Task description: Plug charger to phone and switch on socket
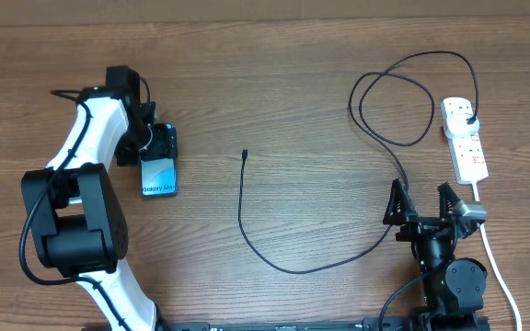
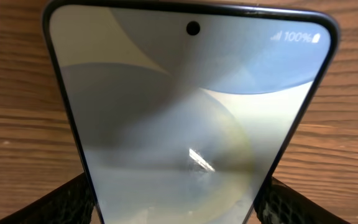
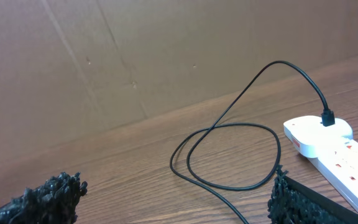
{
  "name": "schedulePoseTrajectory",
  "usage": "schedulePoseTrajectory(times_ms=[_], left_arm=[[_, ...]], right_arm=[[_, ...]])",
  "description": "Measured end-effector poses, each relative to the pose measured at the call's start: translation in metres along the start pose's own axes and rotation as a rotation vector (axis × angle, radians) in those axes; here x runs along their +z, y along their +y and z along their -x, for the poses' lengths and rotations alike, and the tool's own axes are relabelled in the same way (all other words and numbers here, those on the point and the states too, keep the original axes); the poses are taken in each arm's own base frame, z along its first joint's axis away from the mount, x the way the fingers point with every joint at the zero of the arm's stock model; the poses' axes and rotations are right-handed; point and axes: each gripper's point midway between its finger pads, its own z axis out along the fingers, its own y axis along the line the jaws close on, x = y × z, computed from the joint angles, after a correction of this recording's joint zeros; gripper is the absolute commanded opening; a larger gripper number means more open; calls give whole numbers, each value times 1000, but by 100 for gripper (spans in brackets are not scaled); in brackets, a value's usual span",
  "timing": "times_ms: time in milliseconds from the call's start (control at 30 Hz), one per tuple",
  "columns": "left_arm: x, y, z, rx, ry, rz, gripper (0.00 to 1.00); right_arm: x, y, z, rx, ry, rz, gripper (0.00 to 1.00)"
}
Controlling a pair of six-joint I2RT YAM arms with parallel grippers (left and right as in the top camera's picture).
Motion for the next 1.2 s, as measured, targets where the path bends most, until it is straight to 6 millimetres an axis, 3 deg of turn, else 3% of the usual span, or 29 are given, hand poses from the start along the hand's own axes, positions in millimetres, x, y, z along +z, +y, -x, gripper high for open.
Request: schedulePoseTrajectory(times_ms=[300, 600, 867, 1200], left_arm=[[-24, -11, 13, -44, -22, -49, 81], [-27, -29, 11, -87, -9, -156, 85], [-31, -47, 11, -161, 11, -263, 81], [-32, -49, 21, -176, -26, -274, 84]], right_arm=[[0, 0, 0, 0, 0, 0, 100], [0, 0, 0, 0, 0, 0, 100], [0, 0, 0, 0, 0, 0, 100], [0, 0, 0, 0, 0, 0, 100]])
